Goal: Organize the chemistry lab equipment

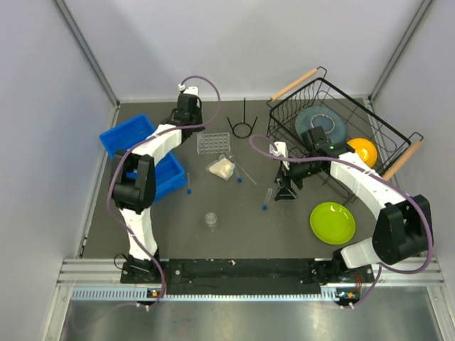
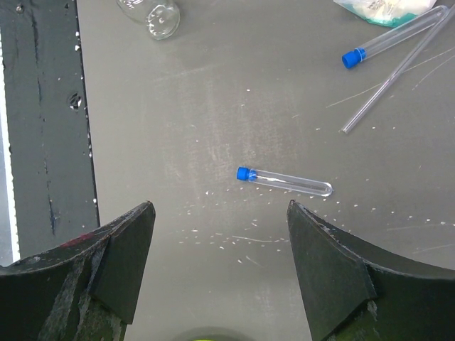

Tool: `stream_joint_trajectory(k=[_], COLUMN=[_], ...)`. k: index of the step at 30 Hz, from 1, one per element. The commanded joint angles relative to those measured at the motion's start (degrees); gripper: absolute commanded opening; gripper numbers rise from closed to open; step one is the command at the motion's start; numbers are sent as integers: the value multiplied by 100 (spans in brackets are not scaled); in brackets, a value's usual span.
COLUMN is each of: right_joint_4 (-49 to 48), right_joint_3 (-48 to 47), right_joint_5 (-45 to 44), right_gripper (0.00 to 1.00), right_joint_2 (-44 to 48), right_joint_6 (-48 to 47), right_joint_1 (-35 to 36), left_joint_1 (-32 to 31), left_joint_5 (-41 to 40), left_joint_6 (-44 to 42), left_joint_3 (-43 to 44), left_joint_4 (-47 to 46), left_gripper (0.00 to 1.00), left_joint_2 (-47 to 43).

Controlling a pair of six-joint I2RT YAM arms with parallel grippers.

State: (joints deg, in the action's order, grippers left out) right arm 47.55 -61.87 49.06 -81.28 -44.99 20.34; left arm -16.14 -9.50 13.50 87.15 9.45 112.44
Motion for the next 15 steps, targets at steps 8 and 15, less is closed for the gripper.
stream_joint_trajectory(k=[8, 15], right_joint_4=[-53, -53], right_joint_3=[-36, -36], right_joint_5=[86, 69], right_gripper=[76, 76], right_joint_2=[15, 15], right_joint_6=[-133, -141], right_joint_1=[-30, -30], left_joint_1=[32, 32], left_joint_5=[36, 44], left_joint_6=[56, 57], left_joint_3=[179, 170], left_joint_4=[-75, 4], left_gripper=[8, 9], left_joint_2=[173, 243])
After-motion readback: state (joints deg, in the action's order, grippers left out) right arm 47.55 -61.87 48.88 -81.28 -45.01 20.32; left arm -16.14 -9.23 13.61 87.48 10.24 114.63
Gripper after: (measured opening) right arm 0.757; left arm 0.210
